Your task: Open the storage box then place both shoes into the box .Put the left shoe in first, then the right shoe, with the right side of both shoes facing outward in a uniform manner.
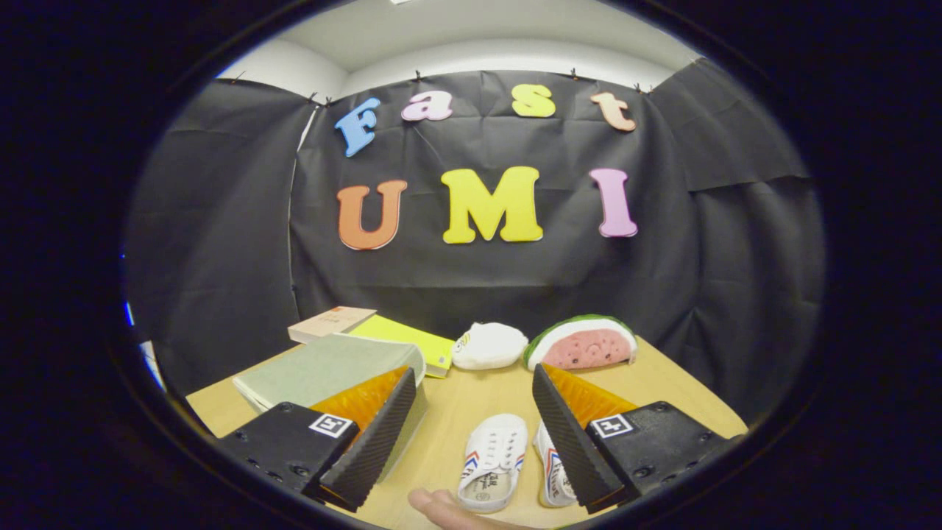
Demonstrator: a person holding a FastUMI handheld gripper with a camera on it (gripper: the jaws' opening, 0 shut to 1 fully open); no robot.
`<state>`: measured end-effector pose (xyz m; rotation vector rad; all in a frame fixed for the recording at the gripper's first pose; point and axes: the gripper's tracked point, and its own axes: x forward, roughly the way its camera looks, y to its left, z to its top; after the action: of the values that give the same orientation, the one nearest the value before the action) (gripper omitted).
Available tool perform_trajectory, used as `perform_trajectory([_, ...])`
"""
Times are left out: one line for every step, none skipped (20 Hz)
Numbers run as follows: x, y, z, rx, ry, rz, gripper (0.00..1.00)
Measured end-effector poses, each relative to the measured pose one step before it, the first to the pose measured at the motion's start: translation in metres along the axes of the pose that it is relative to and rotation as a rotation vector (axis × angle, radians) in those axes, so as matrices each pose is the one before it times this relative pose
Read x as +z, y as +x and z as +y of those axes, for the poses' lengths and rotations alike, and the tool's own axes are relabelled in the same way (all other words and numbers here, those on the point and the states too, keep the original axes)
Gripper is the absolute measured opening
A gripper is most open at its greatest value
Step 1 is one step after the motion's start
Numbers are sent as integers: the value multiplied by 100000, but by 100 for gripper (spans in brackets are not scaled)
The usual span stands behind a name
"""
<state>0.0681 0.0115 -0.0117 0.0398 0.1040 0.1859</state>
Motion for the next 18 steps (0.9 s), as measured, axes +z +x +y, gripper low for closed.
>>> perform_trajectory([-314,915,717,4986,2540,3255,100])
perform_trajectory([-276,806,434,4338,2478,3656,100])
perform_trajectory([-366,1130,391,4445,3257,4854,100])
perform_trajectory([-157,842,436,4612,2806,3787,100])
perform_trajectory([-312,1024,162,3311,2948,4128,100])
perform_trajectory([-530,612,-126,2529,2776,3376,100])
perform_trajectory([-507,1016,-25,2560,2672,3297,100])
perform_trajectory([-54,1133,94,3678,2038,2860,100])
perform_trajectory([20,1145,131,3579,1421,2831,100])
perform_trajectory([142,936,-12,3414,-355,1775,100])
perform_trajectory([338,788,-25,2542,-512,424,100])
perform_trajectory([211,757,-146,2872,333,810,100])
perform_trajectory([4,700,210,4046,1472,1109,100])
perform_trajectory([97,588,85,5062,3728,1610,100])
perform_trajectory([129,477,434,7471,4840,1950,100])
perform_trajectory([-50,193,-201,5288,6916,1860,100])
perform_trajectory([462,474,-241,4828,7000,1219,100])
perform_trajectory([42,525,-234,4762,5972,2699,100])
